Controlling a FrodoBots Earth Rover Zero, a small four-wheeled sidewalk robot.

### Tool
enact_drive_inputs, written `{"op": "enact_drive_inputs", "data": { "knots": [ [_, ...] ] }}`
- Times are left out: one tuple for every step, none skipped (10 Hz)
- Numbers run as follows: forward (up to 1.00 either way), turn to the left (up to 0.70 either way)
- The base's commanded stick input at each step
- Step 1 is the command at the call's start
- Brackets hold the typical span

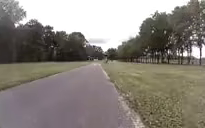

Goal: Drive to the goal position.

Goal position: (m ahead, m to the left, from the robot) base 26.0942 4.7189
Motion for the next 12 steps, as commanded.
{"op": "enact_drive_inputs", "data": {
  "knots": [
    [0.7, 0.0],
    [0.7, 0.0],
    [0.7, 0.0],
    [0.7, 0.0],
    [0.7, 0.0],
    [0.7, 0.0],
    [0.7, 0.0],
    [0.7, 0.0],
    [0.7, 0.0],
    [0.7, 0.0],
    [0.7, 0.0],
    [0.7, 0.0]
  ]
}}
